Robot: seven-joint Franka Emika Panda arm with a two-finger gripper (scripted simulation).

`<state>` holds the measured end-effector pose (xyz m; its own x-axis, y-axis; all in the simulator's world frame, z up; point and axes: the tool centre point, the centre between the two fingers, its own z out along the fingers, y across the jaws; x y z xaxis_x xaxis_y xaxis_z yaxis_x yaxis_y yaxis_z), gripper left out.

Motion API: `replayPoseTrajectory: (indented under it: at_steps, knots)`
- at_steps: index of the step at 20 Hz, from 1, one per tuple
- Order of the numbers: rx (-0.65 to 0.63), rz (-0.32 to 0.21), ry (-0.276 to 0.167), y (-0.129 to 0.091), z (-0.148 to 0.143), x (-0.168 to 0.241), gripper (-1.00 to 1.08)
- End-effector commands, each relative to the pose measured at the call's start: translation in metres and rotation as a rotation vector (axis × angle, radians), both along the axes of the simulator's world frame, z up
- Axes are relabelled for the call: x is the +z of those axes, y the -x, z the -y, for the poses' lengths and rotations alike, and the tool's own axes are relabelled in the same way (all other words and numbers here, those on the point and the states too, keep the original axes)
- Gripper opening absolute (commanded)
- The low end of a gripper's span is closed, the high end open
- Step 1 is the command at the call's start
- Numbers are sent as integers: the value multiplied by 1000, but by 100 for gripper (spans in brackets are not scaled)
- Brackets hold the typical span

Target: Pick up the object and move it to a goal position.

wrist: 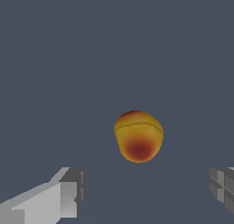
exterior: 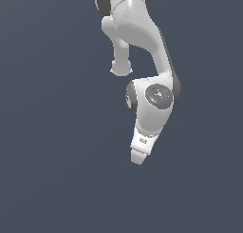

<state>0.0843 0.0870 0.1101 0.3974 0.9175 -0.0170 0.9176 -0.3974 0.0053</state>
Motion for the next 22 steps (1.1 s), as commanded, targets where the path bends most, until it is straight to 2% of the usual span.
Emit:
replayPoseTrajectory:
  at_steps: [1, 12, 22]
  knots:
    - [70, -1, -3, -5, -1, -5, 100]
    - [288, -2, -15, -20, -4, -22, 100]
    - [338, -2, -18, -23, -5, -26, 100]
